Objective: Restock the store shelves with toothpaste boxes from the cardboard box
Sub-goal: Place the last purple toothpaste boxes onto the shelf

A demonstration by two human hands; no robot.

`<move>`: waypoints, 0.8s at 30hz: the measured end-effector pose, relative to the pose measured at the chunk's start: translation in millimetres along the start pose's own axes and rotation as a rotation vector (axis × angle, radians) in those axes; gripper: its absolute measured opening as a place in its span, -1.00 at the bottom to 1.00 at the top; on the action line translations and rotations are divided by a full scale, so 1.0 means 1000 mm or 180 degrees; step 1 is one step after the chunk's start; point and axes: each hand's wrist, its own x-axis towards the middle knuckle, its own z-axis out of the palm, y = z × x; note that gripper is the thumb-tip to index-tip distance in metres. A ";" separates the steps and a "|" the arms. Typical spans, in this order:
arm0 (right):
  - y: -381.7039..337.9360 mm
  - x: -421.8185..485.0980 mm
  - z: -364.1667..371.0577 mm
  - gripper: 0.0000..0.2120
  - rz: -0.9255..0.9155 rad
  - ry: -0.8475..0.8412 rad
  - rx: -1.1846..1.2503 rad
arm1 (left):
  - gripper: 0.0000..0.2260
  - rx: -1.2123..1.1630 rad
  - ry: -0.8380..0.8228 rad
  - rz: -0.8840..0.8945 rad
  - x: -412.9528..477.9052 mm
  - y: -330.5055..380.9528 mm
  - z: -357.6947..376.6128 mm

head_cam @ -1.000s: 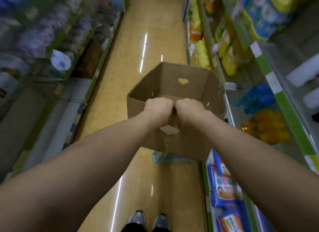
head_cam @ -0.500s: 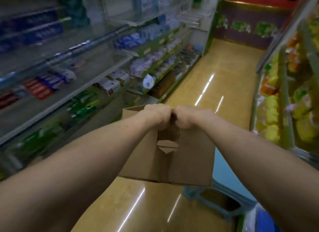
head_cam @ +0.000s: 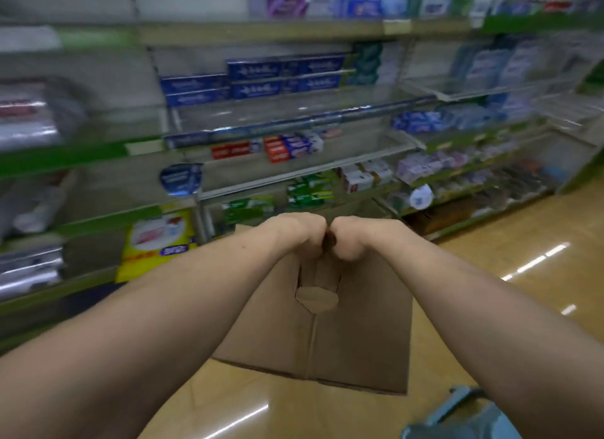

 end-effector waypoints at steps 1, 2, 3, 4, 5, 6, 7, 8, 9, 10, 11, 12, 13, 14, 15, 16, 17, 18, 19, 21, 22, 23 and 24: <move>-0.017 0.002 -0.003 -0.86 -0.0091 -0.0015 -0.0072 | -0.86 -0.0058 0.0006 -0.0097 -0.011 -0.014 0.002; -0.034 0.005 -0.006 -0.86 -0.0185 -0.0009 -0.0128 | -0.86 -0.0109 -0.0006 -0.0194 -0.022 -0.027 0.004; -0.052 0.006 -0.010 -0.88 -0.0274 0.0000 -0.0184 | -0.86 -0.0160 -0.0012 -0.0283 -0.032 -0.040 0.006; -0.069 0.008 -0.012 -0.91 -0.0365 0.0009 -0.0250 | -0.86 -0.0203 -0.0013 -0.0359 -0.043 -0.055 0.008; -0.086 0.010 -0.014 -0.95 -0.0440 0.0005 -0.0333 | -0.85 -0.0271 -0.0021 -0.0436 -0.054 -0.068 0.010; -0.106 0.013 -0.016 -0.97 -0.0526 -0.0018 -0.0410 | -0.84 -0.0322 -0.0008 -0.0526 -0.067 -0.082 0.013; -0.119 0.015 -0.019 -0.96 -0.0570 -0.0030 -0.0452 | -0.84 -0.0346 0.0016 -0.0576 -0.076 -0.093 0.015; -0.143 0.017 -0.020 -0.96 -0.0651 -0.0071 -0.0518 | -0.84 -0.0387 0.0041 -0.0659 -0.092 -0.110 0.020; -0.164 0.018 -0.021 -0.92 -0.0722 -0.0098 -0.0570 | -0.83 -0.0449 0.0047 -0.0734 -0.107 -0.125 0.024; -0.185 0.018 -0.021 -0.85 -0.0799 -0.0134 -0.0637 | -0.83 -0.0475 0.0062 -0.0827 -0.122 -0.140 0.030; -0.208 0.017 -0.020 -0.79 -0.0883 -0.0167 -0.0712 | -0.84 -0.0486 0.0066 -0.0904 -0.137 -0.157 0.037; -0.229 0.016 -0.018 -0.76 -0.0982 -0.0193 -0.0815 | -0.85 -0.0466 0.0052 -0.0955 -0.152 -0.171 0.043; -0.251 0.015 -0.016 -0.74 -0.1070 -0.0215 -0.0933 | -0.85 -0.0428 0.0022 -0.0984 -0.166 -0.185 0.050; -0.271 0.014 -0.014 -0.74 -0.1137 -0.0250 -0.1055 | -0.86 -0.0375 -0.0021 -0.1013 -0.180 -0.199 0.057; -0.295 0.011 -0.011 -0.72 -0.1213 -0.0312 -0.1162 | -0.86 -0.0418 -0.0065 -0.1038 -0.195 -0.212 0.066; -0.314 0.009 -0.008 -0.70 -0.1272 -0.0379 -0.1241 | -0.82 -0.0460 -0.0107 -0.1066 -0.210 -0.222 0.073; -0.325 0.007 -0.007 -0.67 -0.1295 -0.0442 -0.1309 | -0.76 -0.0513 -0.0123 -0.1072 -0.217 -0.228 0.077; -0.350 0.004 -0.003 -0.66 -0.1360 -0.0550 -0.1406 | -0.73 -0.0612 -0.0200 -0.1166 -0.237 -0.240 0.084; -0.366 0.002 0.000 -0.65 -0.1372 -0.0668 -0.1470 | -0.71 -0.0700 -0.0314 -0.1199 -0.248 -0.247 0.089; -0.400 -0.003 0.007 -0.64 -0.1419 -0.0867 -0.1571 | -0.66 -0.0873 -0.0409 -0.1292 -0.274 -0.266 0.101; -0.419 -0.006 0.010 -0.64 -0.1474 -0.0885 -0.1625 | -0.64 -0.0941 -0.0451 -0.1352 -0.291 -0.274 0.105; -0.435 -0.009 0.013 -0.63 -0.1553 -0.0883 -0.1669 | -0.63 -0.1037 -0.0460 -0.1385 -0.305 -0.284 0.112; -0.452 -0.013 0.016 -0.63 -0.1676 -0.0886 -0.1703 | -0.62 -0.1107 -0.0475 -0.1438 -0.323 -0.293 0.117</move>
